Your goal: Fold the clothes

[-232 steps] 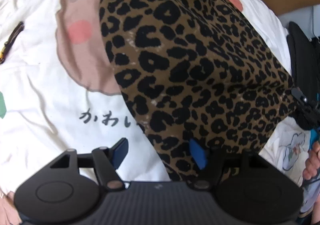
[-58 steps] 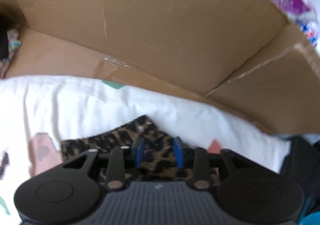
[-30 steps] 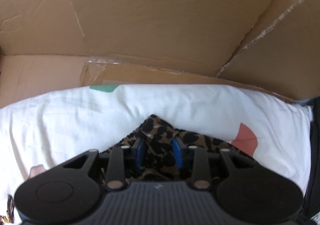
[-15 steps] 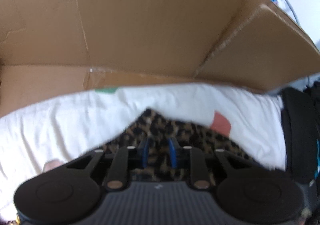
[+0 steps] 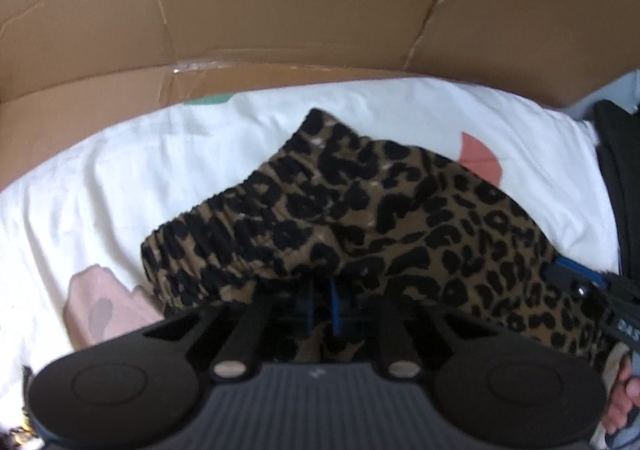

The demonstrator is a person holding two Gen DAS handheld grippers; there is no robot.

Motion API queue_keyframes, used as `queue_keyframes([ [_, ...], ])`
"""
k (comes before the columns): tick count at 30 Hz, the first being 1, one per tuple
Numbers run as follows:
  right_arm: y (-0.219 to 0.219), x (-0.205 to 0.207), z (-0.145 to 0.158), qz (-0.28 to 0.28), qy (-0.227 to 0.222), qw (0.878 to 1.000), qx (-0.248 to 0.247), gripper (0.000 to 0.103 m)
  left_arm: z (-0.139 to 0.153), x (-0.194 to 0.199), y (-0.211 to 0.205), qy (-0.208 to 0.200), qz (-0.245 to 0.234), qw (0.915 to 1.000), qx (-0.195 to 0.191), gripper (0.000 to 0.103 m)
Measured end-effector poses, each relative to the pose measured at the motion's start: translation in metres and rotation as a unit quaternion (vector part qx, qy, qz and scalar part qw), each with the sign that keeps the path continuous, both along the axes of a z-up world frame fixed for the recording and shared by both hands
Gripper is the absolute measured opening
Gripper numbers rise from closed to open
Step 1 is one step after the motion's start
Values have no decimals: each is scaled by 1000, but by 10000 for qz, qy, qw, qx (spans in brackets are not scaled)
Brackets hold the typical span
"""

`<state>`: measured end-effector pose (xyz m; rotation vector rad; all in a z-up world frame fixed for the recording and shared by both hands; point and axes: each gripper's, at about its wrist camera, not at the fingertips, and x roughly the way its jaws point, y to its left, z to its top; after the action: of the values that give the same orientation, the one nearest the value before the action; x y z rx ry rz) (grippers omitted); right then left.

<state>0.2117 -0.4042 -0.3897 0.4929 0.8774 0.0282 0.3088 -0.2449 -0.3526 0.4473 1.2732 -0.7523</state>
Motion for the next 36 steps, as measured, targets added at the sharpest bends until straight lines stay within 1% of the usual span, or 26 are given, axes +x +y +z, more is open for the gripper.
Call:
queue_keyframes([
  [2,-2,0,1,-40,30,10000,36,28,-6,-1,-1,-46,38,10000,-44,3],
  [4,-4,0,2,-114,69,9999,82,29,-4,-5,-6,-122,1,9999,71,3],
  [6,-7,-4,6,-189,81,9997,104,30,5,-7,-6,-122,-10,9999,95,3],
  [7,-8,-7,8,-208,73,9997,107,32,10,-8,-4,-108,7,9999,29,5],
  [8,-9,-10,11,-203,45,9997,110,35,16,-8,0,-93,24,9999,-46,9],
  [10,-8,-18,17,-124,-43,9998,130,43,29,-8,9,-114,21,9998,-185,16],
  [12,-7,-26,23,-43,-131,9998,151,44,42,-9,20,-145,28,9994,-305,17],
  [16,-1,-39,32,147,-228,9995,165,44,53,-10,43,-181,115,9991,-371,17],
  [19,4,-47,34,211,-191,9993,228,44,42,-14,49,-205,-3,9997,-128,17],
  [21,8,-52,32,276,-142,9992,232,44,33,-14,53,-184,28,9998,-53,16],
  [26,10,-58,21,348,56,9992,192,44,5,-6,54,-157,208,9997,16,16],
  [29,3,-61,18,360,172,9992,21,44,-6,-2,50,-142,264,9995,32,15],
  [31,-3,-64,18,345,235,9990,-154,43,-5,-3,50,-167,286,9994,27,15],
  [34,-17,-73,16,142,388,9987,-291,43,3,-7,53,-197,294,9994,-61,14],
  [36,-23,-79,16,35,420,9988,-259,43,9,-13,57,-194,229,9994,-143,16],
])
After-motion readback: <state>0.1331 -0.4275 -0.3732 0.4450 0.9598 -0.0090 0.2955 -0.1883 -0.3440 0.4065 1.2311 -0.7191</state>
